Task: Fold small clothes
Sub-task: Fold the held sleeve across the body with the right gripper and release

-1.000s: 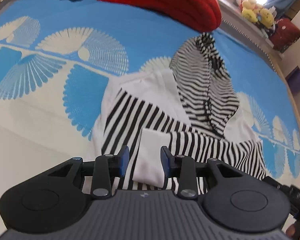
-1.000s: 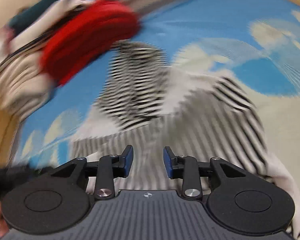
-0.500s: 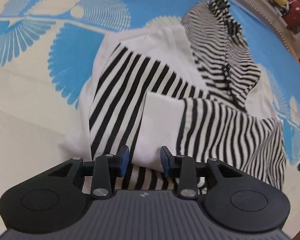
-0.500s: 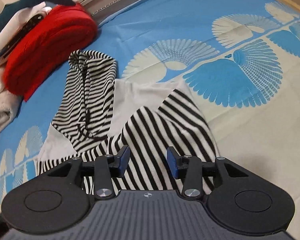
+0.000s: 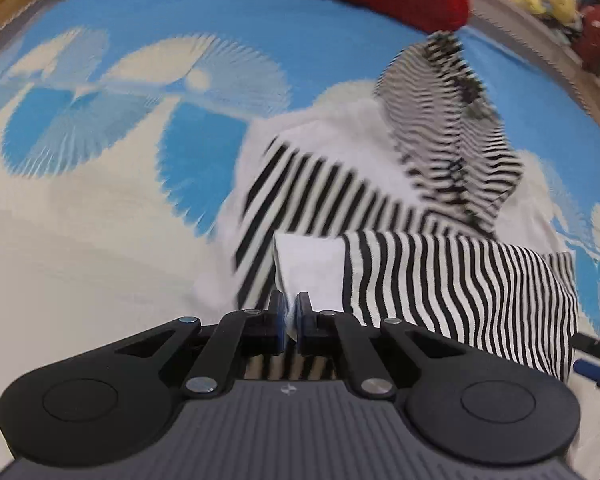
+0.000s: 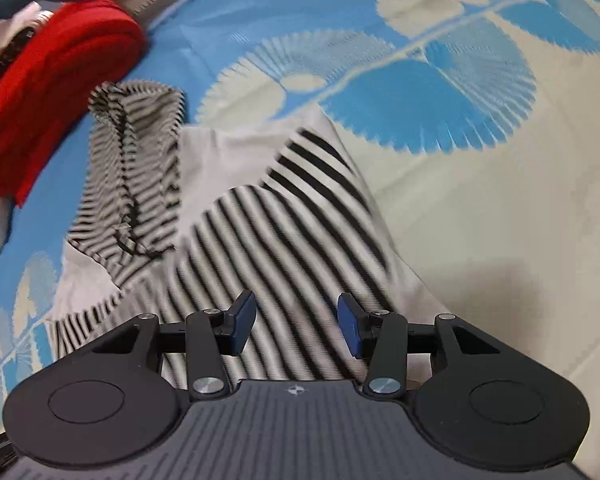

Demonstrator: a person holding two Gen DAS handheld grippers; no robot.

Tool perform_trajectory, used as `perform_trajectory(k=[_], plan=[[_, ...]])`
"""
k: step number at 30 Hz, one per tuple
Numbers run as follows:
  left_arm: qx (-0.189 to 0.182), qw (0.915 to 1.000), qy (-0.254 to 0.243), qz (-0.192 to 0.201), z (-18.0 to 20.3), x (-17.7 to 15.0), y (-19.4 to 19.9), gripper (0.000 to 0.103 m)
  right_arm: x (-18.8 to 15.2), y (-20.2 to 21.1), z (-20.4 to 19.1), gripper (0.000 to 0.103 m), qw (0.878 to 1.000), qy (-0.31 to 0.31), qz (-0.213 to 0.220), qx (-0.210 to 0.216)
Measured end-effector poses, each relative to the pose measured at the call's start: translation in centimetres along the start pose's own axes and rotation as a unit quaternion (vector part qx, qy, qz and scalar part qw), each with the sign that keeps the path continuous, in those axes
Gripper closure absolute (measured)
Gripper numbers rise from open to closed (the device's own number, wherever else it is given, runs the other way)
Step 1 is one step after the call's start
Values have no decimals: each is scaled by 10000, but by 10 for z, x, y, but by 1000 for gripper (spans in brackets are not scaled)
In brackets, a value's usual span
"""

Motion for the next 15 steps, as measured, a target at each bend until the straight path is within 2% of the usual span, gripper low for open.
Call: perform_trajectory(k=[2, 3, 5, 7, 8, 10, 12, 13, 15], plan=[[-68, 9988, 336, -349, -11, -4, -13, 95, -7, -12, 7, 56, 9997, -84, -170, -140], [-15, 9987, 434, -249, -14, -1, -11, 95, -10, -18, 12, 56, 9993, -125, -267, -236], [147, 9996, 219, 121, -8, 7, 1, 94, -13, -26, 20, 56, 9985, -212, -365, -361], [-37, 9993, -86, 349, 8, 12, 8, 89, -14, -28, 23, 56, 9982, -234, -383, -389], [-173, 9991, -215, 326, 15, 12, 5, 87, -14, -27, 22, 56, 9982, -241, -374, -400], [-247, 9989, -398, -23, 24, 5, -17, 84, -15, -18, 16, 56, 9986, -202, -265, -406], [-57, 9974, -382, -610, 19, -8, -53, 82, -14, -11, 5, 54, 9991, 101, -114, -384], [0, 9967, -316, -749, 13, -13, -65, 83, -12, -10, 2, 52, 9988, 230, -69, -429], [75, 9978, -293, -595, 14, -9, -58, 82, -9, -11, 2, 51, 9983, 275, -81, -510]])
Point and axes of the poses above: each gripper's, at about its wrist camera, not at the fingertips, and y roughly against the way its jaws point, z to its right, x to its top, the point moved 10 cm from there along -y, roughly the way its jaws point, and after that the axes turned 15 degrees about -z, right-handed, at the moved point
